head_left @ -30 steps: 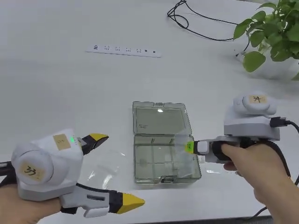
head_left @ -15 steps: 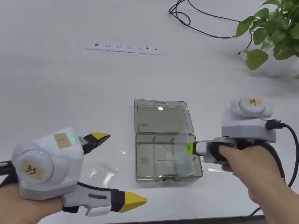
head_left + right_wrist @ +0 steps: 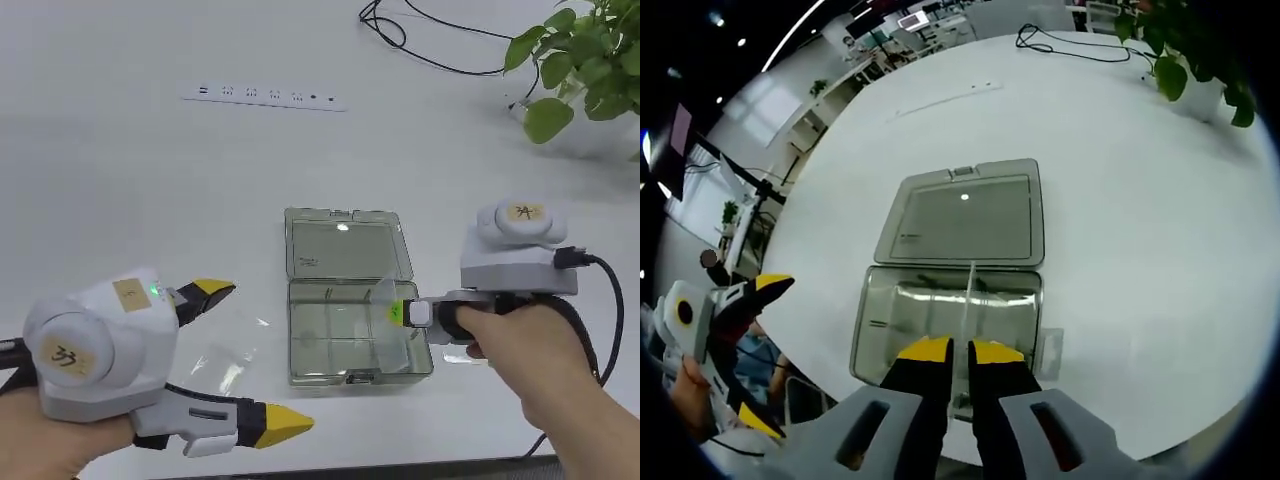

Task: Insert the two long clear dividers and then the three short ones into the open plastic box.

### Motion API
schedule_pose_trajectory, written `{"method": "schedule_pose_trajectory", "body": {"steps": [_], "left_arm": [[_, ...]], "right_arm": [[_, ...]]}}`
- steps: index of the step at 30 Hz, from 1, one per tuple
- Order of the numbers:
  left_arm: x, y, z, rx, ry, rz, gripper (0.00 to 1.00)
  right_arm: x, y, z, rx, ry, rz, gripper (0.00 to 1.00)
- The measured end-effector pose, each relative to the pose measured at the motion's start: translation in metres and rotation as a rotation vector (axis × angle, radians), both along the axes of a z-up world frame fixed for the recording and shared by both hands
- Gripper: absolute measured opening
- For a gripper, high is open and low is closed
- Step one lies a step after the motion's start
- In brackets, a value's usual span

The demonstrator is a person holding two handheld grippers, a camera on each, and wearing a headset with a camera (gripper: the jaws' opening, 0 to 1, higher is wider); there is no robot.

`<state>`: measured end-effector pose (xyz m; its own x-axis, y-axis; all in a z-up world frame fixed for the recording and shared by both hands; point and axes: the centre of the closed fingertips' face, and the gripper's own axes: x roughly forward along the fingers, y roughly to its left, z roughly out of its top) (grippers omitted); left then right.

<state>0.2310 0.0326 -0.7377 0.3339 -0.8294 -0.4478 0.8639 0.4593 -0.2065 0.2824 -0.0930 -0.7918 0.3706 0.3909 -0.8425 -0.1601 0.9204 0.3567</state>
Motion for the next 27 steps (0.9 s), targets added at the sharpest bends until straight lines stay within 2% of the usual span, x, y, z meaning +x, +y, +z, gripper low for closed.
{"method": "schedule_pose_trajectory", "body": {"steps": [13, 21, 27], "left_arm": [[0.000, 0.000, -0.001, 0.002, 0.004, 0.002, 1.00], [0.000, -0.001, 0.000, 0.001, 0.005, 0.003, 1.00], [0.001, -0.001, 0.001, 0.002, 0.004, 0.013, 0.99]], "right_arm": [[-0.001, 0.007, -0.017, -0.003, 0.007, 0.062, 0.08], [-0.001, 0.008, -0.023, -0.011, -0.002, 0.086, 0.09], [0.000, 0.008, -0.022, 0.003, -0.019, 0.104, 0.09]]}}
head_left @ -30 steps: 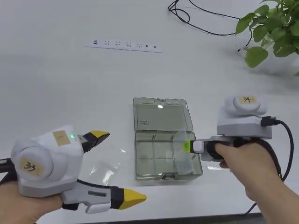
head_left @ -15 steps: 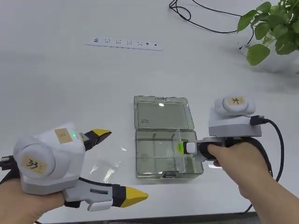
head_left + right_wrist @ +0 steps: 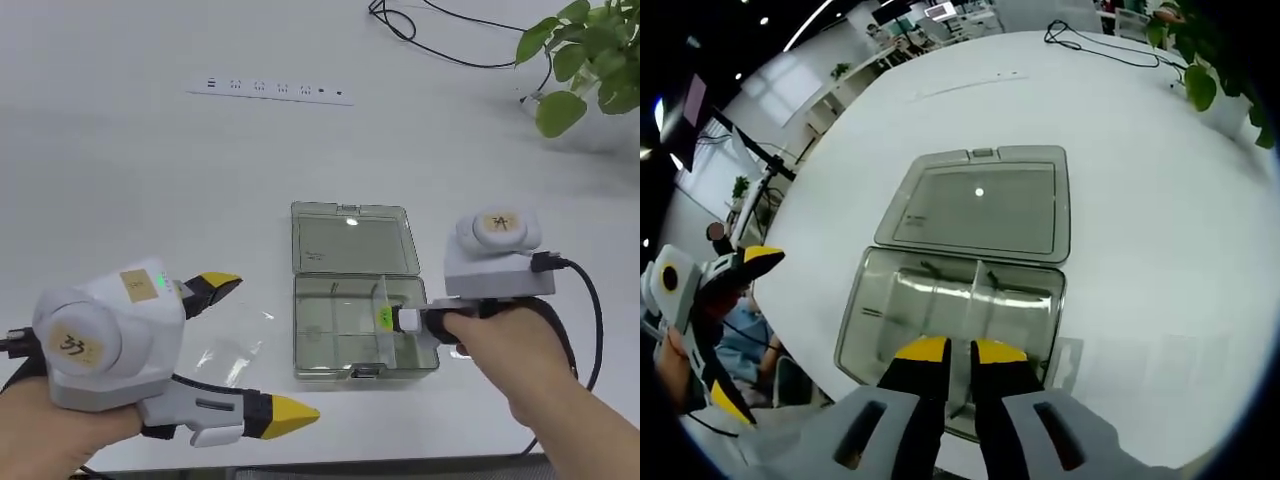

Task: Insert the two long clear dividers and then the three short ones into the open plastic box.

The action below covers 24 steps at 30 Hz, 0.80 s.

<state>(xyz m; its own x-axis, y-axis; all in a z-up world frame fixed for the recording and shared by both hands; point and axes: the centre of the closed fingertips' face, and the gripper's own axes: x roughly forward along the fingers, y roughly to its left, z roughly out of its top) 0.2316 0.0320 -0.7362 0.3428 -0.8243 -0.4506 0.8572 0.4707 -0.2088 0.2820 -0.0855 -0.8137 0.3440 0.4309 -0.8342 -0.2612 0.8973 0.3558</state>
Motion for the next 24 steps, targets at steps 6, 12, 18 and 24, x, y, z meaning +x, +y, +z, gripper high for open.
{"method": "schedule_pose_trajectory", "body": {"steps": [6, 12, 18, 24], "left_arm": [[-0.001, 0.001, 0.001, 0.006, -0.001, 0.011, 0.99], [-0.004, 0.004, 0.002, 0.020, -0.001, 0.034, 0.99], [-0.007, 0.007, 0.003, 0.035, 0.000, 0.063, 0.98], [-0.006, 0.012, 0.006, 0.046, 0.002, 0.115, 0.98]], "right_arm": [[0.000, 0.000, 0.008, 0.044, -0.032, -0.007, 0.15], [0.000, -0.003, 0.022, 0.069, -0.079, 0.020, 0.20], [-0.002, -0.009, 0.032, 0.070, -0.118, 0.077, 0.23], [-0.004, -0.010, 0.051, 0.102, -0.208, 0.200, 0.30]]}}
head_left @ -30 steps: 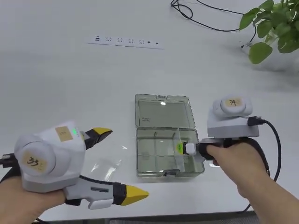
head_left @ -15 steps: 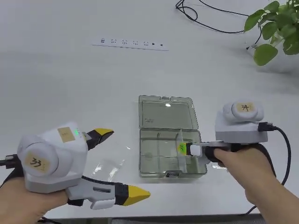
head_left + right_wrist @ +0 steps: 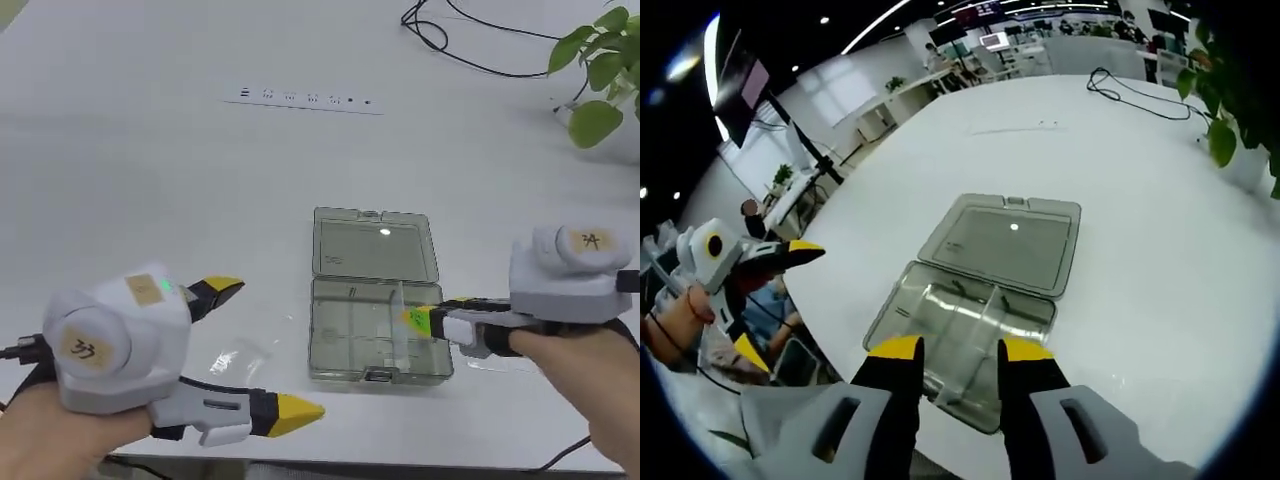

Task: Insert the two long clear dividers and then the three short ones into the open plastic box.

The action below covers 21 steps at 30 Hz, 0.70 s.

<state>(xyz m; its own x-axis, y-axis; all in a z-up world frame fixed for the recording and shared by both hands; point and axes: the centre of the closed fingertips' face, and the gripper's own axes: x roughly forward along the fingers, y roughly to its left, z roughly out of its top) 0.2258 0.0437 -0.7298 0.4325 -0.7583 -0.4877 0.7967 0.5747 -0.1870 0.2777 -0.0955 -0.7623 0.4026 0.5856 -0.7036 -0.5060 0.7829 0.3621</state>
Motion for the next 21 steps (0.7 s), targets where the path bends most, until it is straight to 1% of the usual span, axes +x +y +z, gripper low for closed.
{"method": "schedule_pose_trajectory", "body": {"steps": [2, 4, 8, 10, 11, 12, 13, 14, 15, 16, 17, 18, 20, 21], "left_arm": [[0.000, 0.001, 0.000, 0.008, -0.001, 0.010, 0.98], [0.001, 0.002, 0.000, 0.012, 0.002, 0.027, 0.98], [0.002, 0.004, -0.001, 0.021, 0.009, 0.058, 0.97], [0.003, 0.005, -0.004, 0.029, 0.017, 0.076, 0.97], [0.003, 0.006, -0.004, 0.031, 0.020, 0.083, 0.97], [0.004, 0.007, -0.006, 0.035, 0.024, 0.093, 0.96], [0.004, 0.007, -0.006, 0.038, 0.023, 0.097, 0.96], [0.005, 0.007, -0.008, 0.046, 0.026, 0.107, 0.96], [0.004, 0.008, -0.010, 0.053, 0.030, 0.111, 0.96], [0.004, 0.009, -0.013, 0.064, 0.041, 0.117, 0.96], [0.004, 0.011, -0.015, 0.068, 0.047, 0.122, 0.95], [0.005, 0.012, -0.017, 0.074, 0.052, 0.129, 0.94], [0.005, 0.017, -0.023, 0.102, 0.072, 0.149, 0.91], [0.005, 0.019, -0.026, 0.108, 0.082, 0.156, 0.89]], "right_arm": [[-0.002, -0.002, 0.005, 0.002, -0.007, 0.018, 0.33], [-0.003, -0.003, 0.012, 0.016, -0.026, 0.041, 0.34], [-0.007, -0.007, 0.020, 0.023, -0.051, 0.089, 0.39], [-0.009, -0.008, 0.026, 0.034, -0.084, 0.121, 0.41], [-0.010, -0.009, 0.026, 0.035, -0.078, 0.121, 0.42], [-0.011, -0.011, 0.028, 0.044, -0.093, 0.142, 0.44], [-0.010, -0.011, 0.031, 0.051, -0.118, 0.154, 0.45], [-0.012, -0.014, 0.032, 0.047, -0.126, 0.160, 0.46], [-0.013, -0.016, 0.032, 0.043, -0.135, 0.173, 0.47], [-0.013, -0.017, 0.033, 0.043, -0.147, 0.186, 0.48], [-0.014, -0.019, 0.034, 0.039, -0.170, 0.205, 0.48], [-0.016, -0.020, 0.034, 0.035, -0.176, 0.218, 0.50], [-0.019, -0.022, 0.035, 0.034, -0.204, 0.254, 0.52], [-0.021, -0.025, 0.035, 0.033, -0.208, 0.262, 0.54]]}}
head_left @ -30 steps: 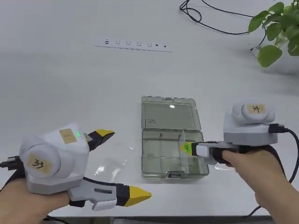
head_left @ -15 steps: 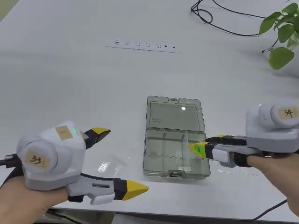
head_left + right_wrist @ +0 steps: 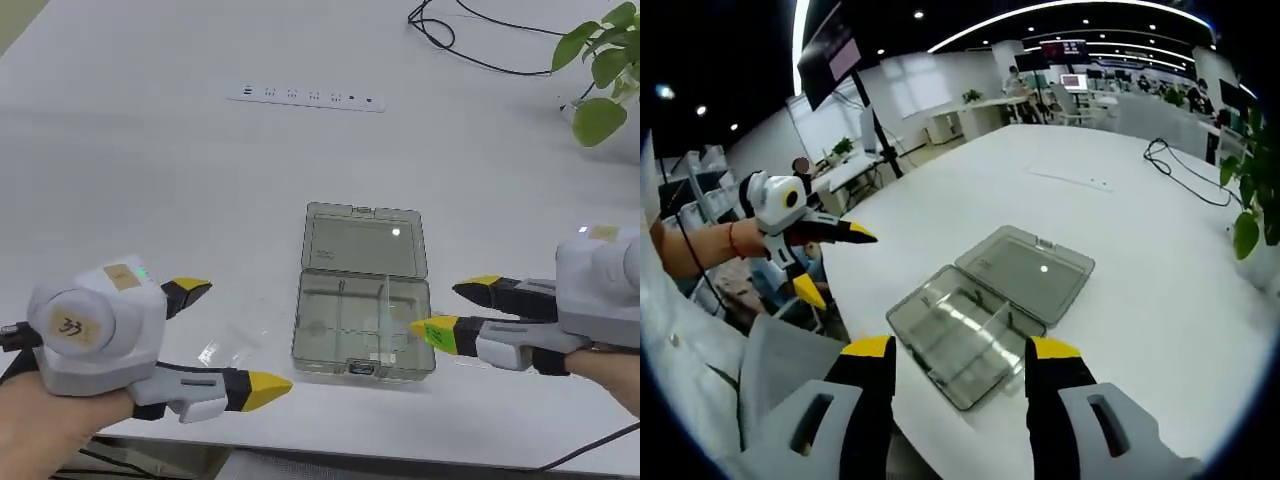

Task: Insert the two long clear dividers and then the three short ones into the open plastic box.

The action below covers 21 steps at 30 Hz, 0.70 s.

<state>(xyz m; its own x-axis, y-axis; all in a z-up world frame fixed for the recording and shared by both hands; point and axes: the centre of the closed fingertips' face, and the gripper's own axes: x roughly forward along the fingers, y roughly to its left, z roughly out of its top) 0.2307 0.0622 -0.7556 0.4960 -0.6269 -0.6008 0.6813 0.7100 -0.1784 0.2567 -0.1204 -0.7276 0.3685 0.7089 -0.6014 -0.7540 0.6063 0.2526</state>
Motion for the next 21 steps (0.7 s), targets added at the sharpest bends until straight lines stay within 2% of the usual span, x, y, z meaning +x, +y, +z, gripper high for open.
{"method": "schedule_pose_trajectory", "body": {"steps": [3, 5, 7, 16, 18, 21], "left_arm": [[0.002, 0.005, -0.007, 0.027, 0.021, 0.020, 0.86], [0.000, 0.008, -0.012, 0.044, 0.062, 0.045, 0.83], [0.002, 0.009, -0.015, 0.053, 0.057, 0.046, 0.81], [0.002, 0.014, -0.034, 0.109, 0.130, 0.081, 0.71], [0.001, 0.015, -0.038, 0.126, 0.154, 0.089, 0.70], [0.001, 0.015, -0.042, 0.139, 0.165, 0.088, 0.68]], "right_arm": [[-0.005, -0.004, 0.002, 0.009, -0.028, 0.026, 0.57], [-0.008, -0.007, 0.001, 0.007, -0.044, 0.052, 0.60], [-0.011, -0.011, 0.000, 0.003, -0.056, 0.068, 0.63], [-0.025, -0.021, -0.003, 0.016, -0.113, 0.148, 0.73], [-0.026, -0.023, -0.003, 0.022, -0.132, 0.158, 0.76], [-0.029, -0.027, -0.004, 0.031, -0.138, 0.172, 0.80]]}}
